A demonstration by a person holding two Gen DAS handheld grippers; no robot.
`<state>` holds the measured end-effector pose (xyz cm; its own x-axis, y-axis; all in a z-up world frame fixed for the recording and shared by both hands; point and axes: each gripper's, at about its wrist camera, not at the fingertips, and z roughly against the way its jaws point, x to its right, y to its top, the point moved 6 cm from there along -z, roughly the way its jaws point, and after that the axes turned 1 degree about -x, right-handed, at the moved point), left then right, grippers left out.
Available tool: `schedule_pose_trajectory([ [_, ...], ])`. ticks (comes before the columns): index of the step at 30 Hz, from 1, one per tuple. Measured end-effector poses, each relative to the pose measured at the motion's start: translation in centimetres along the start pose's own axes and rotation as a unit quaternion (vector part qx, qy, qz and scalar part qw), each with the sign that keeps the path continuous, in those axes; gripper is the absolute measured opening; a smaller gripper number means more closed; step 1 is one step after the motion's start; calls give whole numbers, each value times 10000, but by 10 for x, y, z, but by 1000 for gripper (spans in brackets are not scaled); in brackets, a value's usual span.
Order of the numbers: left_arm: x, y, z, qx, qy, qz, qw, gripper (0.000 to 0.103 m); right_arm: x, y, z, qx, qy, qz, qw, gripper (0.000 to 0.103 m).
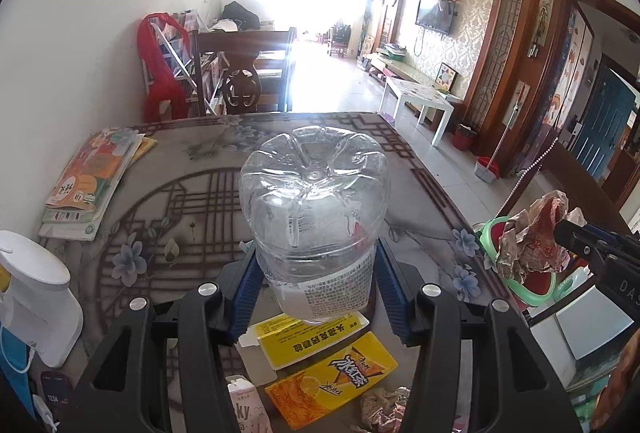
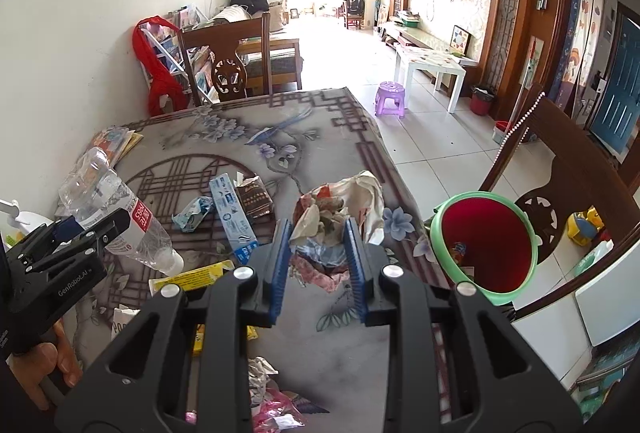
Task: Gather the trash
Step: 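Carry the bottle and wrapper toward the red bin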
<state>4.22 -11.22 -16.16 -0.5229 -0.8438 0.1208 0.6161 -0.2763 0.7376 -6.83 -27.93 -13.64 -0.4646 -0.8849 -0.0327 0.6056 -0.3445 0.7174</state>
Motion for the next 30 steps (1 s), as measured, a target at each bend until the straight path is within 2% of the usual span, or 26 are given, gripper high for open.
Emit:
schedule_pose_trajectory([
  [11,38,1,-23,-173,-73,-327,9993,51,36,0,-7,-58,-121,-151,9998,27],
  [21,100,1,-47,-357,-306,-594,9971,51,98,-10,-15,-243,-307,-503,9980,27],
  [30,156,13,-61,-325,-410,-795,9955,51,143,-10,-26,-340,-338,-630,9969,27],
])
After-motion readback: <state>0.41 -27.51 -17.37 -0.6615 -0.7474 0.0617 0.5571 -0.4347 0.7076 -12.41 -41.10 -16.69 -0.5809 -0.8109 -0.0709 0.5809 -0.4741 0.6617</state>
